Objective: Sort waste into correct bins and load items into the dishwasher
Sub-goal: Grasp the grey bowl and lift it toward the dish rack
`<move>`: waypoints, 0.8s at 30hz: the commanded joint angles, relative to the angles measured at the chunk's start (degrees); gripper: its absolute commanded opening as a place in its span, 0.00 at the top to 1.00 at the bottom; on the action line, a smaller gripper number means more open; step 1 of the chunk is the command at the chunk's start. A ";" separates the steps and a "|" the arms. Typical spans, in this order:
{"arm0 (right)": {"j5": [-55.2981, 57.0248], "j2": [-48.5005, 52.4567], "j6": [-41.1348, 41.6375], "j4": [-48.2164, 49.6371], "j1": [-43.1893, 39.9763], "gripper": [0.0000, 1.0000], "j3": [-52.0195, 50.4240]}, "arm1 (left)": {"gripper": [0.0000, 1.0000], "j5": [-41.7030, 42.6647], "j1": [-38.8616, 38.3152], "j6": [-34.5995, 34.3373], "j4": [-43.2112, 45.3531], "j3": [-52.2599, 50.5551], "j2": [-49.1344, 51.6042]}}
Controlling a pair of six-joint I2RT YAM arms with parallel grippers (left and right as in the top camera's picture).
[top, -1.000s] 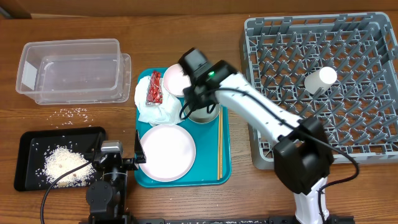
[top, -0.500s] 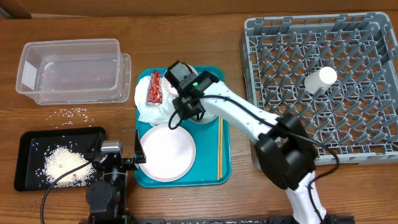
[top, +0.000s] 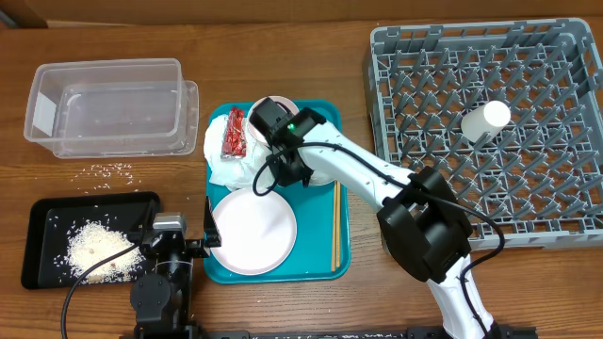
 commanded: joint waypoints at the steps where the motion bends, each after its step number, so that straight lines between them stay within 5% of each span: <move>1: -0.98 -1.07 1.16 -3.08 -0.11 0.96 6.21 | 0.00 -0.11 -0.46 1.09 -0.07 -0.24 -0.46; 8: 6.67 -2.29 1.14 -14.51 -5.51 0.96 24.20 | 0.00 -0.09 -0.46 1.07 -0.04 -0.24 -0.46; 11: 20.02 -2.45 1.16 -20.94 -12.15 0.91 34.49 | 0.00 -0.11 -0.46 1.07 -0.04 -0.24 -0.44; 15: 21.14 -2.45 1.14 -24.17 -22.99 0.96 42.38 | 0.00 -0.11 -0.46 1.07 -0.04 -0.24 -0.44; 21: 0.96 -1.84 -0.46 -21.35 -39.60 0.96 42.91 | 0.00 -0.11 -0.46 1.07 -0.07 -0.24 -0.44; 24: -27.91 0.55 -10.10 -17.29 -49.86 0.96 41.83 | 0.00 -0.11 -0.46 1.07 -0.04 -0.24 -0.44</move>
